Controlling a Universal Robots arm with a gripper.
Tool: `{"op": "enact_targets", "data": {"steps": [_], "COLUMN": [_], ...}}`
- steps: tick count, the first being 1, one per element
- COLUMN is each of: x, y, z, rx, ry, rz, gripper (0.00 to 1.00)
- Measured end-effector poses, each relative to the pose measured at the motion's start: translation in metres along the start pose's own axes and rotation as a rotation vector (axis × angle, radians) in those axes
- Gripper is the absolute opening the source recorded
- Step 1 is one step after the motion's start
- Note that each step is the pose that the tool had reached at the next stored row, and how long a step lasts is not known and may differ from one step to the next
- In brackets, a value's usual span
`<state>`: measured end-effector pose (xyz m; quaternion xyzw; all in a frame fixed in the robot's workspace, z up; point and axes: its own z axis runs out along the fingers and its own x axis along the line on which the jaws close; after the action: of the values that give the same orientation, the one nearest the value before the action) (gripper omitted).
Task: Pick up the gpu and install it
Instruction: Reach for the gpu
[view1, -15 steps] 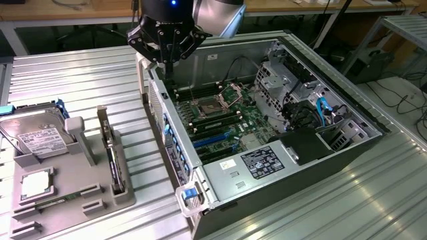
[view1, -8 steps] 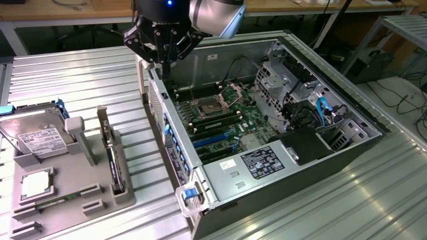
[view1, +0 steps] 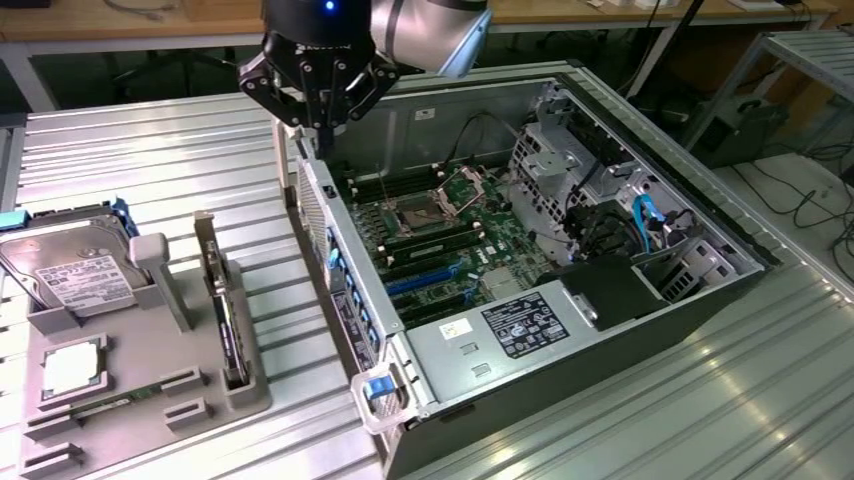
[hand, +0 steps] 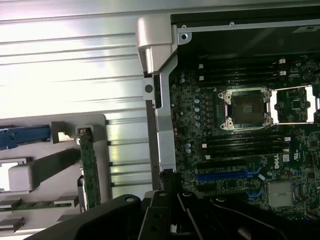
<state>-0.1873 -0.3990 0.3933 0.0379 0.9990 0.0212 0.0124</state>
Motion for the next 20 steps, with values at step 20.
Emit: {"op": "enact_targets", "data": {"steps": [20], "x": [0.020], "y": [-0.0016], "z": [-0.0005], "rx": [0.0000], "ry": [0.0006], "rz": [0.000], "gripper": [0.11]}}
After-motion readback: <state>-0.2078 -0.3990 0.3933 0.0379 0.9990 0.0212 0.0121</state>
